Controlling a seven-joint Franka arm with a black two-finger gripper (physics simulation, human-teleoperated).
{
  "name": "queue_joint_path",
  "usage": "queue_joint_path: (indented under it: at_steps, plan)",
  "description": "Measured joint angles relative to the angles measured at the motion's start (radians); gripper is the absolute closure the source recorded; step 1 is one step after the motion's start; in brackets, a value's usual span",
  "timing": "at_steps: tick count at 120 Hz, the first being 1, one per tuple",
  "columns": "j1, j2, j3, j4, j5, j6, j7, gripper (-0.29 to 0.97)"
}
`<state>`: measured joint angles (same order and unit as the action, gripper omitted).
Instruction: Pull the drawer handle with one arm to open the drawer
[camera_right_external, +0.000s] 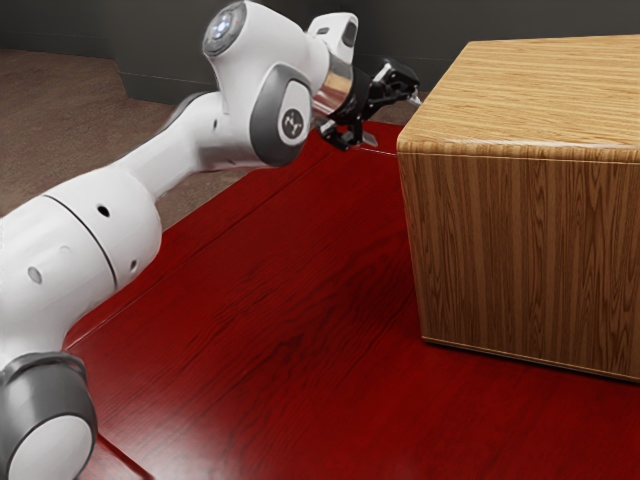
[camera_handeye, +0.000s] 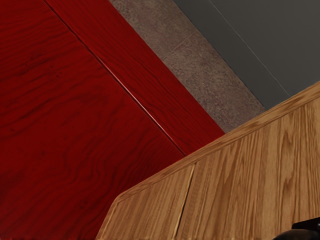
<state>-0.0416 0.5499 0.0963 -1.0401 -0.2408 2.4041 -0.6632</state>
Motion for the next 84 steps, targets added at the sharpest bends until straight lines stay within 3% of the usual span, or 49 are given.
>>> queue_joint_path:
  at_steps: [40, 84]
  plan:
    - [-0.007, 0.029, 0.003, 0.014, 0.028, -0.045, -0.025, 0.02]
    - [0.000, -0.137, 0.028, -0.164, 0.056, -0.099, -0.037, 0.02]
